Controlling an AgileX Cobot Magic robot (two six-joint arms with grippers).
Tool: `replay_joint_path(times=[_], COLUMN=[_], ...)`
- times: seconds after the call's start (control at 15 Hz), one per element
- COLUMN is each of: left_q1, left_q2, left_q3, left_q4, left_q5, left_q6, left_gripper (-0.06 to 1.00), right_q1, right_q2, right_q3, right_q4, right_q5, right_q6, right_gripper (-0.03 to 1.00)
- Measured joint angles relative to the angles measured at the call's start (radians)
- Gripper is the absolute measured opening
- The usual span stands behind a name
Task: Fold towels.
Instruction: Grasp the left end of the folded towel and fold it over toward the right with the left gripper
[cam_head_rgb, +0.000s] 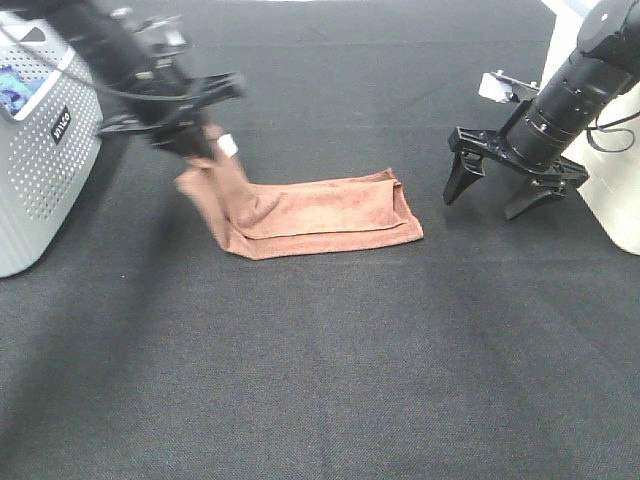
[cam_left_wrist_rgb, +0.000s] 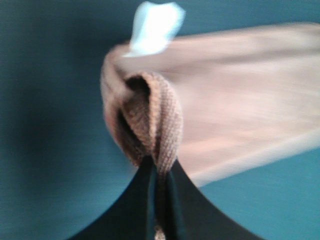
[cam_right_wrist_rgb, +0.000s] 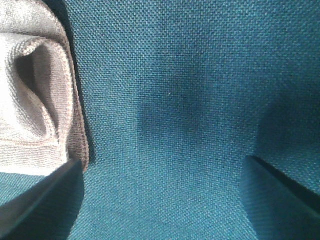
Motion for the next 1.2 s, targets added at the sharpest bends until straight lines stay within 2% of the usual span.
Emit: replay_joint_path(times=[0.27,0.4,0.67,0.8,0.93,1.0,1.07,1.2], left_q1=[-0.101,-0.142,-0.159,-0.162,-0.174,-0.182,-0.182,-0.189], left_q2=[0.116,0.237,0.373,0.393,0.393,0.393,0.393,0.393], left_q3=[-0.121,-0.254,-0.413,-0.425,-0.426,-0.426,-0.426,-0.426], left_q4=[-0.159,-0.228,-0.259,-0.270,-0.334,-0.379,-0.379,-0.484], left_q5=[-0.066,-0.091,-0.094,-0.115,-0.139,-0.144,-0.144,-0.147], left_q6=[0.000,-0.008,-0.088,-0.134,-0.130,-0.102,-0.102,0.004], left_gripper=[0.02,0.02,0.02,0.08,0.30,0.41,0.41,0.56], right_q1=[0.000,0.000,0.000,0.000,0.000,0.000,0.000,0.000], right_q2=[0.000,0.000,0.000,0.000,0.000,0.000,0.000,0.000], right_q3=[0.000,0.000,0.000,0.000,0.000,0.000,0.000,0.000], right_q4=[0.000,0.000,-0.001,-0.001,-0.001,0.000,0.000,0.000], right_q5=[-0.001,-0.001,-0.001,-0.001,-0.001,-0.001,-0.001,-0.001], right_q6=[0.000,0.000,0.008,0.014,0.015,0.015,0.015,0.015], right_gripper=[0.80,0.80,0.80,0.80,0.80,0.80,0.80,0.80])
